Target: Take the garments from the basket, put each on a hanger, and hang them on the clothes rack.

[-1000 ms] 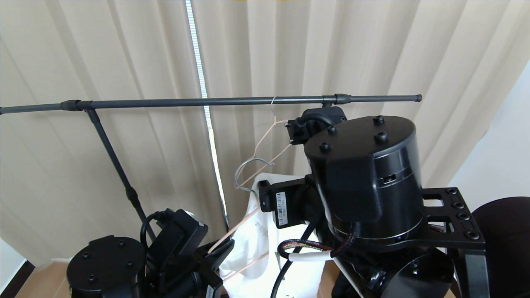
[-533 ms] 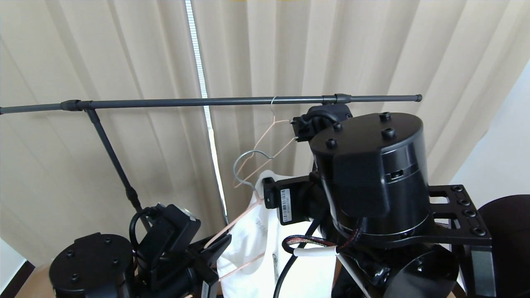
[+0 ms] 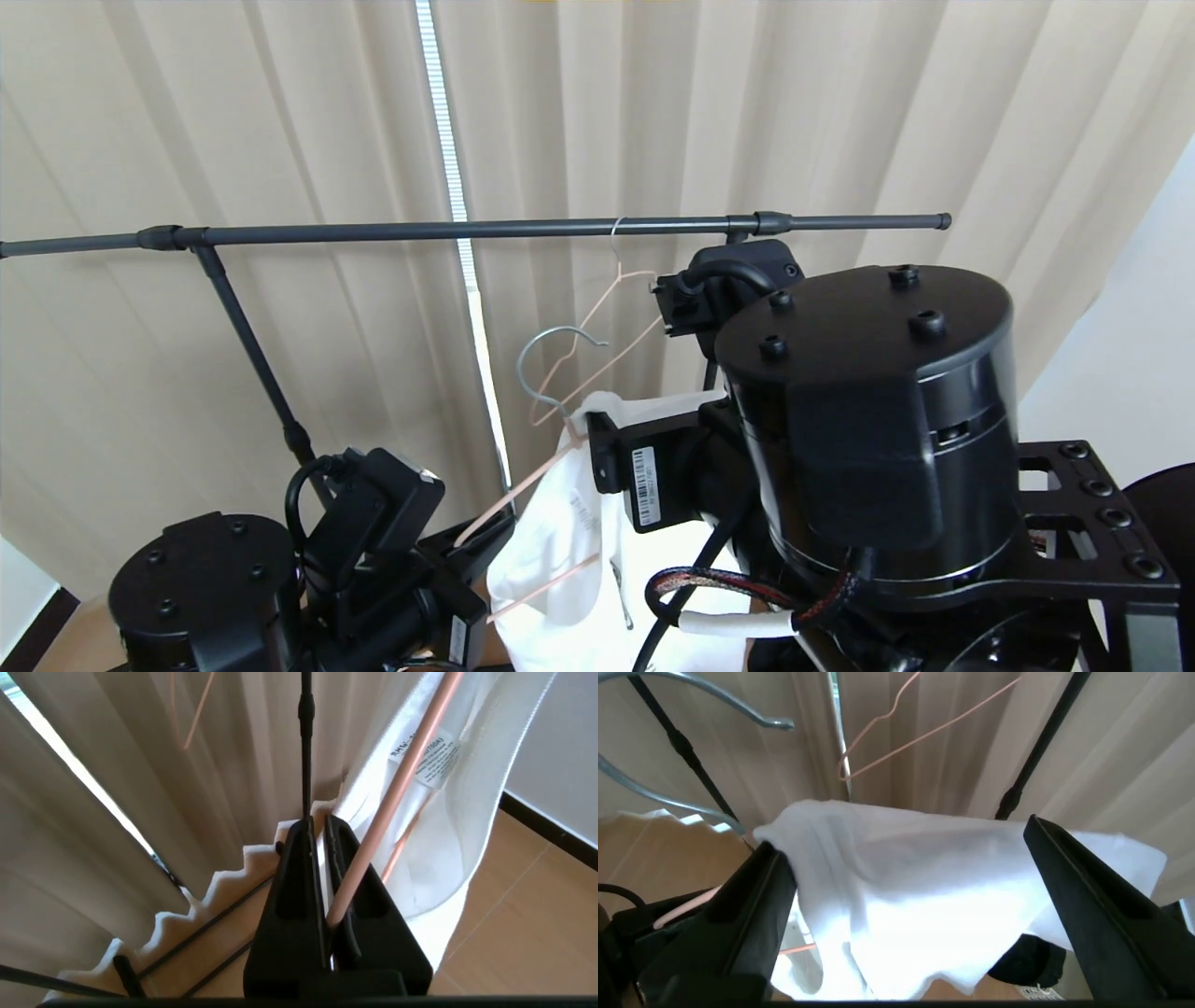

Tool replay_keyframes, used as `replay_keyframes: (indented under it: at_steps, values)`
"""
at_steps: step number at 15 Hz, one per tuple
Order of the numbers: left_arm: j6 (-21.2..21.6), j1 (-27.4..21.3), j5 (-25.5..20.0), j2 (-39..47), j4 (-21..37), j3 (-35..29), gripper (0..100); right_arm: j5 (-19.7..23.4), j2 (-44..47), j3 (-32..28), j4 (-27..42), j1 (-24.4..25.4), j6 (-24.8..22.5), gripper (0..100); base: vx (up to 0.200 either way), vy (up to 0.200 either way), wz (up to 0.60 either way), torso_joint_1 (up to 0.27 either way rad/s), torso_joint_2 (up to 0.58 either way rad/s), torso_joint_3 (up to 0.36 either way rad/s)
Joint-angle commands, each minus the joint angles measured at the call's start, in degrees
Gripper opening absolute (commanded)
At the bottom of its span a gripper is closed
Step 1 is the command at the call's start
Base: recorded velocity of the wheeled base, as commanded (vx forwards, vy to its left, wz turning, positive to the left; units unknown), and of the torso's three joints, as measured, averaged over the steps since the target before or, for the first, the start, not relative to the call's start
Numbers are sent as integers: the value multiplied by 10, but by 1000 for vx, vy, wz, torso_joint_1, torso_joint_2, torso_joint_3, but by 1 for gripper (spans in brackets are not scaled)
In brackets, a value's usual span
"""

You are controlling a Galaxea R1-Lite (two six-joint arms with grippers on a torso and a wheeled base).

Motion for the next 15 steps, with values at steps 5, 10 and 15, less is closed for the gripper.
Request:
replay_keyframes:
  at_steps: [5, 10, 15]
  values:
    - [0, 4, 0, 1, 0, -2, 0, 0, -12, 14, 0, 6, -11, 100, 0, 0, 0, 0, 0, 0]
    - [-1, 4, -1, 0, -1, -3, 0, 7, -33, 33, -1, 6, -31, 100, 0, 0, 0, 0, 0, 0]
    - [-3, 4, -1, 0, -1, -3, 0, 59, -62, 58, 2, 6, -52, 100, 0, 0, 0, 0, 0, 0]
